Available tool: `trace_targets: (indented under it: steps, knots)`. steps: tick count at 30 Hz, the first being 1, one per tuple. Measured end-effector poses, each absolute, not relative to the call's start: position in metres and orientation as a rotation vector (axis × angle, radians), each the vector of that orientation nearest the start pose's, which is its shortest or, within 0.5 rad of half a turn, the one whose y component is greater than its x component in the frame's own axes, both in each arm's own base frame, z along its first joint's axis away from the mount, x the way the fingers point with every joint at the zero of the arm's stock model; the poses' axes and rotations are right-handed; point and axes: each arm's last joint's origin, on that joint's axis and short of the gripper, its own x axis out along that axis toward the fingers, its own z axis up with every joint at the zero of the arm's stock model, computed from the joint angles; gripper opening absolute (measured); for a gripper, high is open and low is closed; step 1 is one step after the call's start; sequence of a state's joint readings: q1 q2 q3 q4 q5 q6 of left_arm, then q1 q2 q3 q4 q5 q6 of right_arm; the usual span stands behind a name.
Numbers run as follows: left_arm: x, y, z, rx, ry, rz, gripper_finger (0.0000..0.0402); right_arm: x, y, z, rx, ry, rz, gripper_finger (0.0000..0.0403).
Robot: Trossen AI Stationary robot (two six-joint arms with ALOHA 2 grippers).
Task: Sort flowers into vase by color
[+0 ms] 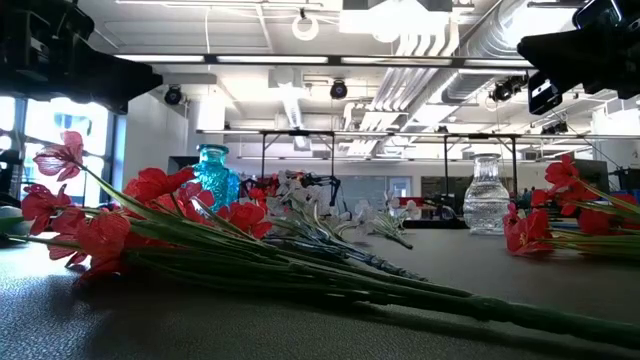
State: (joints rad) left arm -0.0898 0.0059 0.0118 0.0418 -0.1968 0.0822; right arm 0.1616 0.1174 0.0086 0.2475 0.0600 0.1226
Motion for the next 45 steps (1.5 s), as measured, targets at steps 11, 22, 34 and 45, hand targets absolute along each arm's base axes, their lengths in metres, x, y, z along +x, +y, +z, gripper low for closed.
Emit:
trace_targets:
  steps: [11,22,34,45]
  knots:
    - [0.097,-0.003,0.171,0.067,-0.044,0.108,0.0128,0.103,0.015,0.181,0.138,-0.131,0.110,0.0000]
    - [0.093,-0.003,0.193,-0.278,-0.288,0.086,0.0128,0.103,0.015,0.181,0.138,-0.131,0.110,0.0000]
    - [0.093,0.007,0.201,-0.326,-0.355,0.441,0.0127,0.103,0.015,0.181,0.138,-0.131,0.110,0.0000]
    - [0.130,0.020,0.239,-0.260,0.175,0.903,0.0054,0.103,0.015,0.178,0.135,-0.105,0.109,0.0000]
